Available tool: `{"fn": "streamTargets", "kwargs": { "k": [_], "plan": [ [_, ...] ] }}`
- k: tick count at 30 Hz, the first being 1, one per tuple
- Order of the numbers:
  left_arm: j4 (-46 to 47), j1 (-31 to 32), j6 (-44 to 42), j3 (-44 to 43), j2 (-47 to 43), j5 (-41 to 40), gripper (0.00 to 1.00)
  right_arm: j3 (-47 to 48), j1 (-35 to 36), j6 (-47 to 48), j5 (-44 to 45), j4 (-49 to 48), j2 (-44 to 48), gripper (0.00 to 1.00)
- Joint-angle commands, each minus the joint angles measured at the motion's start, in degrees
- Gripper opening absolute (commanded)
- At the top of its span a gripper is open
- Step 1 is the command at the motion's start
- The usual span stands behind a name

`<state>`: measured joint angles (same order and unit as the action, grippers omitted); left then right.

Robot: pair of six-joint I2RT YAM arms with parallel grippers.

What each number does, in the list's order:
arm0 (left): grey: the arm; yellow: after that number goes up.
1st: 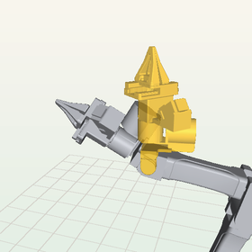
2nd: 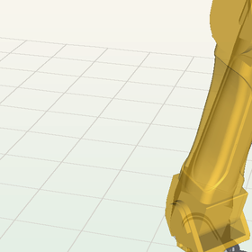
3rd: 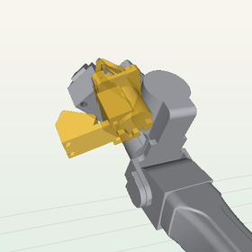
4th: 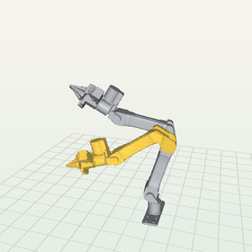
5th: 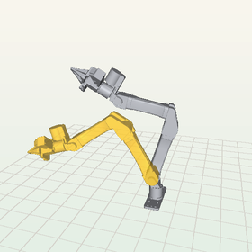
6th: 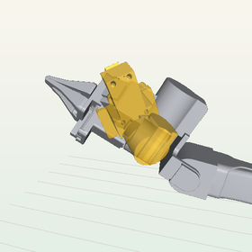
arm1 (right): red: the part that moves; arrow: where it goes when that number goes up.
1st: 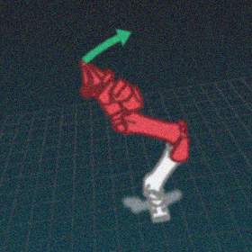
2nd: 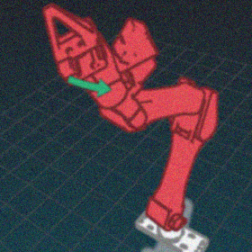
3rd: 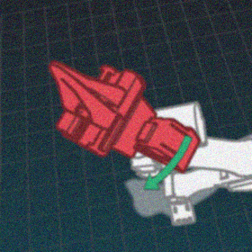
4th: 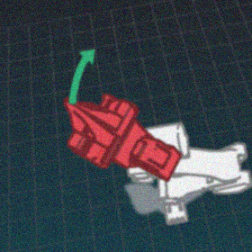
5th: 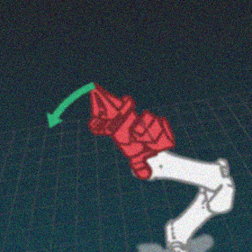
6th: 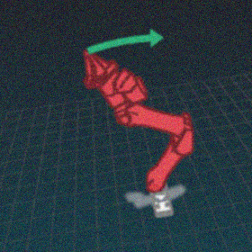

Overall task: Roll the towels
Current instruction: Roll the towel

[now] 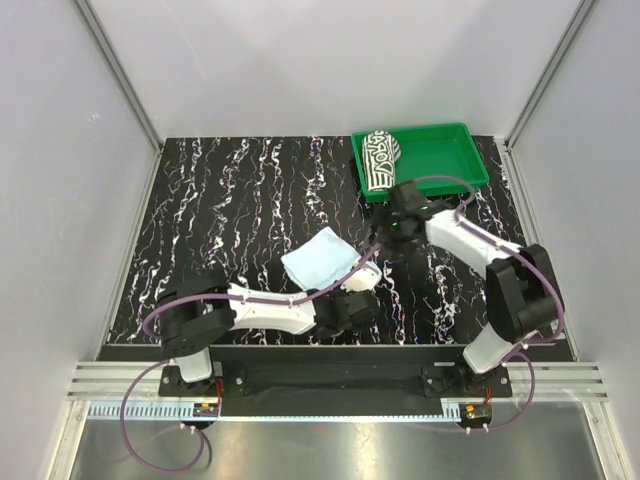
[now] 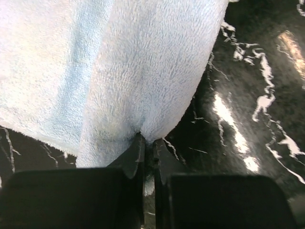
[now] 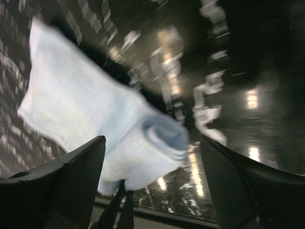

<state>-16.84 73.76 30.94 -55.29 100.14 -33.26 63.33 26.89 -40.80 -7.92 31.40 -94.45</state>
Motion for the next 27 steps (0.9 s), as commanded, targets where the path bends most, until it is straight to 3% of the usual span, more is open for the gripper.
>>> {"fn": "streamTargets", "kwargs": {
  "k": [1, 4, 8, 12, 21, 23, 27],
  "plan": [
    [-4.78, -0.72, 3.59, -1.40, 0.42, 11.97, 0.00, 3.64, -7.36, 3.62, 9.92, 12.00, 5.33, 0.88],
    [-4.25, -2.30, 5.18, -1.75, -0.73, 17.42, 0.00, 5.40, -10.63, 4.23, 13.10, 15.61, 8.93, 0.96],
    [-1.19, -6.06, 8.17, -1.14, -3.80, 26.73, 0.00, 6.63, -14.15, 4.50, 14.25, 18.08, 13.67, 0.98],
    [9.68, -11.78, 13.08, 4.46, -8.45, 42.08, 0.00, 4.79, -14.15, 4.15, 12.06, 18.35, 19.55, 0.98],
    [32.64, -26.11, 23.54, 15.20, -11.89, 65.23, 0.00, -10.32, -14.06, 1.52, -12.35, 5.63, 30.55, 0.96],
    [40.78, -30.75, 28.81, 18.54, -11.02, 71.01, 0.00, -14.09, -14.06, 0.55, -14.57, 3.24, 31.52, 0.95],
    [48.21, -37.36, 34.44, 21.45, -8.30, 77.37, 0.00, -16.57, -13.98, 0.10, -16.07, 1.21, 31.18, 0.95]
  ]
}}
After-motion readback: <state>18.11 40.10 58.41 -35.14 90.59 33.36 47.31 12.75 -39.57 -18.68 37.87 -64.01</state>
